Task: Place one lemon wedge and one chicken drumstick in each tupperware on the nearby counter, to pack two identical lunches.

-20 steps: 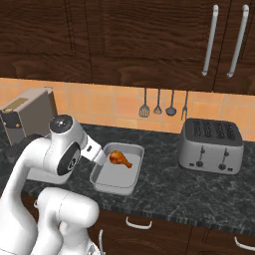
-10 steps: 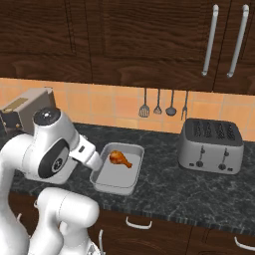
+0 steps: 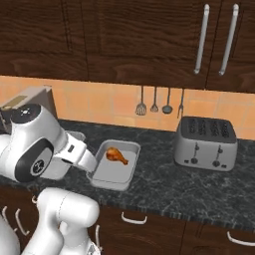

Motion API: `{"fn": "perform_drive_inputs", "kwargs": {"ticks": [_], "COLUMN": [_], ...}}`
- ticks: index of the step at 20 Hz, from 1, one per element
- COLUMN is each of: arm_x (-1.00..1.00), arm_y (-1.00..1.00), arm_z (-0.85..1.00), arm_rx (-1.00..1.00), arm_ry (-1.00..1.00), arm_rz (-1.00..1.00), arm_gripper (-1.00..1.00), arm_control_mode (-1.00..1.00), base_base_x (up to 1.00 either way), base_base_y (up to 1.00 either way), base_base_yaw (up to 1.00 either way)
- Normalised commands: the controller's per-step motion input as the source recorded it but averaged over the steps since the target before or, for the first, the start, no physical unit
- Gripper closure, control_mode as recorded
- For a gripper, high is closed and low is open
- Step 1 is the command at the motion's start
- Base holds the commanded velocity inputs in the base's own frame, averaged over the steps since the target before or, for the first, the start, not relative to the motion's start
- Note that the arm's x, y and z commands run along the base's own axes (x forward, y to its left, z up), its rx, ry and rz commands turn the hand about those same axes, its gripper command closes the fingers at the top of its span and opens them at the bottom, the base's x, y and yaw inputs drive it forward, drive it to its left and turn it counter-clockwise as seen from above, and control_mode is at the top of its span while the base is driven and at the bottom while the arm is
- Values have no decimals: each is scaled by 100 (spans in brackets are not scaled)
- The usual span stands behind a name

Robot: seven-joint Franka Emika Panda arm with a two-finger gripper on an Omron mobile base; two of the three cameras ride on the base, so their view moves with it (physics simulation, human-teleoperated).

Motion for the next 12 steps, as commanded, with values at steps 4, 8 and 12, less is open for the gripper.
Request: {"fn": "perform_drive_inputs", "kwargs": {"ticks": [4, 8, 12], "arm_x": [0, 0, 0], "arm_y": [0, 0, 0], "arm_z": [0, 0, 0], "arm_rx": [0, 0, 0], "arm_ry": [0, 0, 0], "arm_rz": [0, 0, 0], "arm_gripper": [-100, -100, -100], "arm_control_mode": [100, 100, 100], "base_base_x": [-50, -28, -75], "base_base_y": [-100, -100, -100], "base_base_yaw": [0, 0, 2]}}
